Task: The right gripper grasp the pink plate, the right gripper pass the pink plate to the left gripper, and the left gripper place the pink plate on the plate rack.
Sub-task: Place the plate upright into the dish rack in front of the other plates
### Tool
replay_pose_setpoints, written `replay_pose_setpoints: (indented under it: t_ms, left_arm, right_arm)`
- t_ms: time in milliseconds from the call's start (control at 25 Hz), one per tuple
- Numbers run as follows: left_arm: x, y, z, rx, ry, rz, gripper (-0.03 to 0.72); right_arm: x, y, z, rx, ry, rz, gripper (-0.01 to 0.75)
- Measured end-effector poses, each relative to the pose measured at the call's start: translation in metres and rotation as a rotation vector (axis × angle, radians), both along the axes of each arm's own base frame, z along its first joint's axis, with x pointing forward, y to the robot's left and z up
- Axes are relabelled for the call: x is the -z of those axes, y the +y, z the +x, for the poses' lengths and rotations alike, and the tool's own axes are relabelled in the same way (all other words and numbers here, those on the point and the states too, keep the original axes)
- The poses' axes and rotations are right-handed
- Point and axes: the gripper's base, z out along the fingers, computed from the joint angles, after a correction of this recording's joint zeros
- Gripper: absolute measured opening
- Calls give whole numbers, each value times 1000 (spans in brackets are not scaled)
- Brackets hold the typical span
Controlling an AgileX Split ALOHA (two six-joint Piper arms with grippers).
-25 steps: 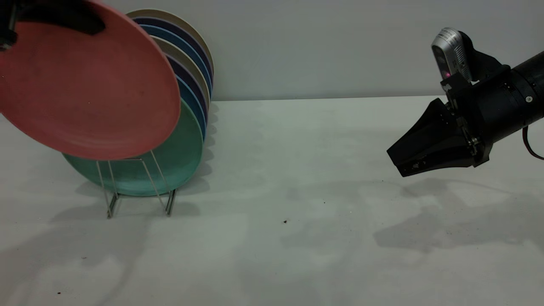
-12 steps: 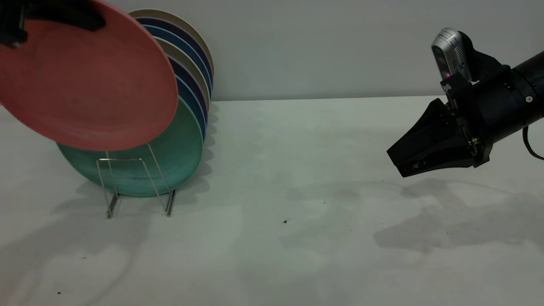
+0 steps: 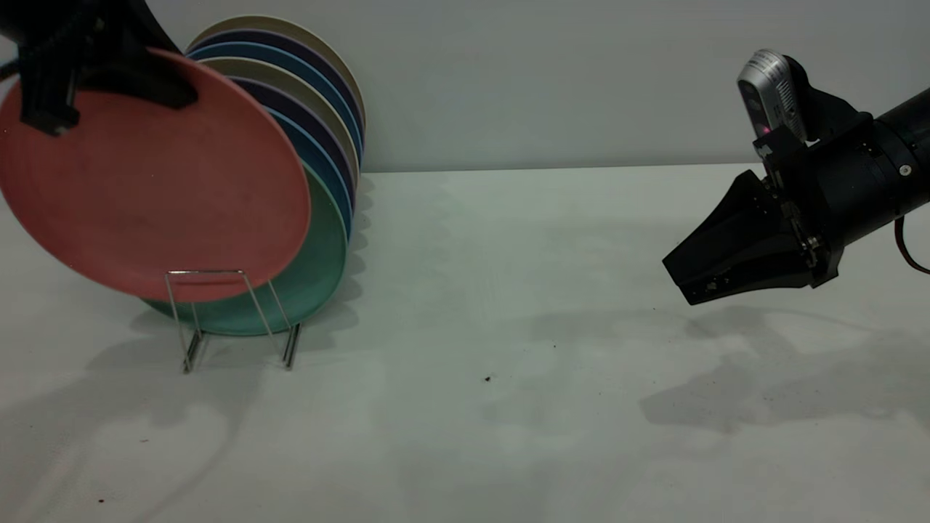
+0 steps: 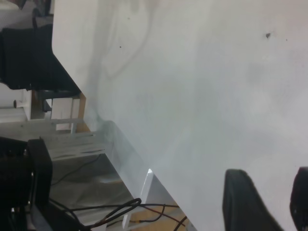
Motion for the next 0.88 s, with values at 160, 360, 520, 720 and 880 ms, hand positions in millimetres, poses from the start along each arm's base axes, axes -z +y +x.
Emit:
replay_pose_setpoints:
  t_ms: [160, 360, 520, 720, 880]
  left_arm:
    - [13, 0, 4, -4, 32, 3, 103]
    - [17, 1, 6, -7, 38, 5, 105]
    - [17, 1, 6, -7, 38, 5, 177]
    - [17, 0, 5, -6, 42, 1, 457]
    - [14, 0, 5, -6, 34, -2, 600]
  right_arm:
    - [0, 0, 0, -2, 0, -2, 266]
    - [0, 0, 0, -6, 0, -4, 266]
    - [0, 0, -1, -7, 0, -5, 266]
    - [0, 0, -1, -7, 0, -6, 266]
    - [0, 0, -1, -7, 0, -6, 266]
